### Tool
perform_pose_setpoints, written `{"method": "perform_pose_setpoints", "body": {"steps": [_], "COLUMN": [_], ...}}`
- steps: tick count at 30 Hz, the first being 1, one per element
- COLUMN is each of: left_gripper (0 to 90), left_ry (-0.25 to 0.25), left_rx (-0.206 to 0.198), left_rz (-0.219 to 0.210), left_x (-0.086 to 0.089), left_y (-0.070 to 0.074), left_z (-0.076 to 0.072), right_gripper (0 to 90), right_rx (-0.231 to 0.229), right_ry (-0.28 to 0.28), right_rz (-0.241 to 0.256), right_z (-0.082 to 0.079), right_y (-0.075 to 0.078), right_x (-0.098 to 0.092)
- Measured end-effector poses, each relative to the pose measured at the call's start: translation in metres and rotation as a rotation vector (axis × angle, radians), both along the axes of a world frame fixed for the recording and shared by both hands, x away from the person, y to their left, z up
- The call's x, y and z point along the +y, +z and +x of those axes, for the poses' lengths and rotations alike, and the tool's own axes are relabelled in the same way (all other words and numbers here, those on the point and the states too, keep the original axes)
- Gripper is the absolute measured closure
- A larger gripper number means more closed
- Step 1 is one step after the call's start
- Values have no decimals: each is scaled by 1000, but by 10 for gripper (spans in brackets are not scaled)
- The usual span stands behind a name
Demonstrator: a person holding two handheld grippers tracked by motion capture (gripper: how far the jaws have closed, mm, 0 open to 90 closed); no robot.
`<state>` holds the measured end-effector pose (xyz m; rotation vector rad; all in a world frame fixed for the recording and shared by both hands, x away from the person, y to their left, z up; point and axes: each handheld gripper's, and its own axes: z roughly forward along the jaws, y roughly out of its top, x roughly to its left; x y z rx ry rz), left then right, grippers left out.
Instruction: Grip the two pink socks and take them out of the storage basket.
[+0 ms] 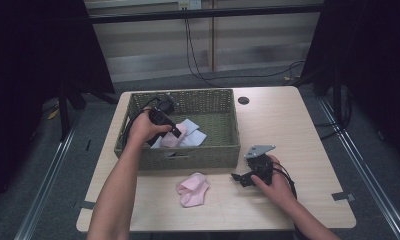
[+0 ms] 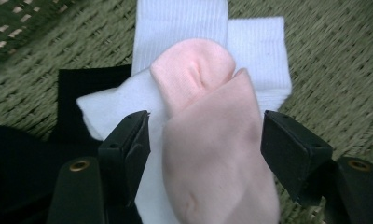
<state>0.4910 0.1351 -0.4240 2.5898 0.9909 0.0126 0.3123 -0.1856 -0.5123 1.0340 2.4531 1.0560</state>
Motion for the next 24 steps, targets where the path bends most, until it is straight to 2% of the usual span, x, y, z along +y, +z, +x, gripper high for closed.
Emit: {"method": "perform_pose_setpoints", "body": {"steps": [3,7,9,12,17,19,22,24], "left_gripper": [356,493,582,772,797,798,803,804], "left_ry": [15,25,21,35,17,32,34,36], "left_rx": [1,48,54,61,58,60,63,63], "left_rz": [4,13,18,28,44,15,-1,-42], "left_x": [0,3,4,3,0,1,4,6], "left_y": [-9,-20,-21,-10,11,20,33,44], "left_z": [2,1,0,-1,-5,-6,-8,-10], "right_gripper": [101,101,101,101,101,101,101,101], "right_rx": [6,5,9,8,8,4,8,2], "right_ry": [-5,-4,-6,-5,-6,-3,-5,-3], "right_rz": [1,1,1,1,0,0,2,-1], "right_z": [0,0,-1,0,0,0,0,0], "right_y": [0,0,0,0,0,0,0,0], "right_x": [0,0,0,0,0,0,0,0]}}
